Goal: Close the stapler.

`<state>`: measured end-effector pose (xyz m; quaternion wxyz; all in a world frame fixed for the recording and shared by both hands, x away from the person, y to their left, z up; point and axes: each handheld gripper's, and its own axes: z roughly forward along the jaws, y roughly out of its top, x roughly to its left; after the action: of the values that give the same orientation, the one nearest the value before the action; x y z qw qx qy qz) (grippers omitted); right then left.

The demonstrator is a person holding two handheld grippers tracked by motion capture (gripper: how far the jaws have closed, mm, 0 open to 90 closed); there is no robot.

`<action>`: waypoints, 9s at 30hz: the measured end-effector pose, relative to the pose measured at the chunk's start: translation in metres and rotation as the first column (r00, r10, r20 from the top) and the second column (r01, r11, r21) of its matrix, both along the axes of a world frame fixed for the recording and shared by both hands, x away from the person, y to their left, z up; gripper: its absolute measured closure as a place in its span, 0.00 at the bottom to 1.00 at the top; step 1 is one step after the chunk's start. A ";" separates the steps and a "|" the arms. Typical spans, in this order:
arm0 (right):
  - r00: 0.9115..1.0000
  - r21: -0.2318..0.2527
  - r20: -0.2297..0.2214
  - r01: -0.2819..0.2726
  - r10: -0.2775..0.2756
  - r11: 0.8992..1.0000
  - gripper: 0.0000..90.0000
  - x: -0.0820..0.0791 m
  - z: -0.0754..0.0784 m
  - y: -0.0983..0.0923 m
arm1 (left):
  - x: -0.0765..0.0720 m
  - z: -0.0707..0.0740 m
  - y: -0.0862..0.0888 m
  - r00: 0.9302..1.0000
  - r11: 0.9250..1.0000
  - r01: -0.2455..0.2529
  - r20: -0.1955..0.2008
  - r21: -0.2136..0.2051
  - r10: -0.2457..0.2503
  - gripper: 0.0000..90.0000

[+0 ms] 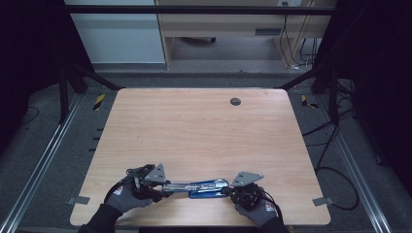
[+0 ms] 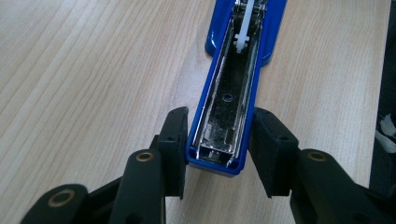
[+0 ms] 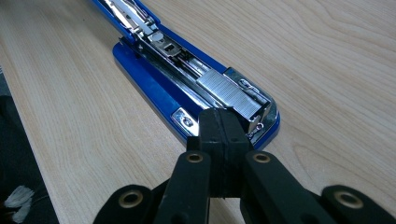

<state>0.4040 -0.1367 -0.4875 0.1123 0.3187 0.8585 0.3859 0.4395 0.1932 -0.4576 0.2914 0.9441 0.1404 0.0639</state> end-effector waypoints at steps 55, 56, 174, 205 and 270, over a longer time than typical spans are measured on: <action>1.000 0.001 -0.001 -0.005 0.005 1.000 1.00 0.001 0.000 0.000 | 0.006 0.024 -0.007 0.998 0.998 0.060 -0.021 0.007 -0.059 0.68; 1.000 0.001 -0.002 -0.005 0.005 1.000 1.00 0.001 0.000 0.000 | 0.006 0.024 -0.007 0.998 0.998 0.060 -0.022 0.008 -0.059 0.68; 0.990 0.155 0.065 -0.136 0.127 0.979 1.00 0.019 0.025 0.100 | 0.015 0.026 0.040 0.877 0.851 -0.429 0.085 -0.302 0.473 0.63; 0.995 0.198 0.064 -0.092 0.081 0.976 1.00 0.017 0.036 0.066 | 0.014 0.012 0.034 0.866 0.849 -0.456 0.089 -0.268 0.493 0.61; 0.981 0.233 0.165 -0.143 0.106 0.962 1.00 0.009 0.092 0.080 | 0.002 -0.003 0.049 0.801 0.791 -0.547 0.101 -0.275 0.590 0.54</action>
<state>0.4131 -0.0565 -0.3958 0.1123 0.2451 0.8121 0.5175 0.4415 0.2426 -0.4608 0.3784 0.8068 0.3981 0.2177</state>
